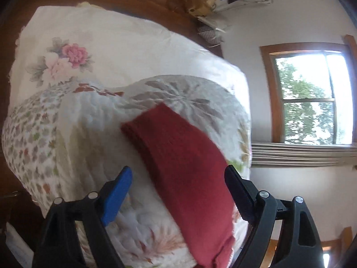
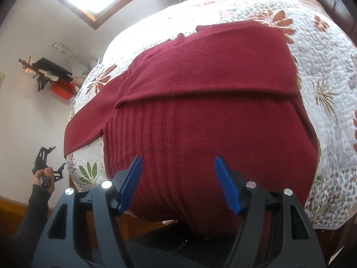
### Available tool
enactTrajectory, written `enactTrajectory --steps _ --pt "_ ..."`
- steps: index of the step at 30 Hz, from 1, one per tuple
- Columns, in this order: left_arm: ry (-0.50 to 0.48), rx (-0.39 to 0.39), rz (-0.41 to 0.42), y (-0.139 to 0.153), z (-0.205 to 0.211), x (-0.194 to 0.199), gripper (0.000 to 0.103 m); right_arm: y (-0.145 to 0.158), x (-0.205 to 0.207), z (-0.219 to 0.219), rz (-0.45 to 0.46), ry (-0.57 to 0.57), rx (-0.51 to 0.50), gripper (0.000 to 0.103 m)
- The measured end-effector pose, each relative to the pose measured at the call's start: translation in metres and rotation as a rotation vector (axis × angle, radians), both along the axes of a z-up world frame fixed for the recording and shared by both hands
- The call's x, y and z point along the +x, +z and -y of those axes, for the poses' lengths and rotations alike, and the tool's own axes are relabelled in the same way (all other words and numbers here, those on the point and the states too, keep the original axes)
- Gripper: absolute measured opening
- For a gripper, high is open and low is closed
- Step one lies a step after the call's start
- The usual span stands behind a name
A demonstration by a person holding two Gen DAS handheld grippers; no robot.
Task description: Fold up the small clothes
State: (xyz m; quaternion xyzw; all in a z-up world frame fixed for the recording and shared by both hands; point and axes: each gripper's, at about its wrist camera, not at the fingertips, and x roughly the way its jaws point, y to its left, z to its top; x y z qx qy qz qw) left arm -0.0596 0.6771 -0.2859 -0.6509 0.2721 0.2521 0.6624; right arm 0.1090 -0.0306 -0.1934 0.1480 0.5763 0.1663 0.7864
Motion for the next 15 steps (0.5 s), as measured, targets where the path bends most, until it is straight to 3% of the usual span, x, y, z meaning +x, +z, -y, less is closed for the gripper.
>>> enactTrajectory --steps 4,7,11,15 --pt "0.022 -0.028 -0.006 -0.02 -0.01 0.002 0.084 0.001 -0.009 0.007 -0.005 -0.045 -0.019 0.067" --pt "0.026 -0.008 -0.02 -0.031 -0.018 0.008 0.082 0.002 -0.013 0.008 -0.008 -0.067 -0.033 0.068" --pt "0.075 -0.024 -0.02 -0.04 -0.026 0.006 0.065 0.005 -0.015 0.004 -0.001 -0.066 -0.042 0.068" --pt "0.095 -0.028 -0.042 -0.044 -0.031 0.003 0.038 0.006 -0.016 0.0 0.007 -0.074 -0.038 0.069"
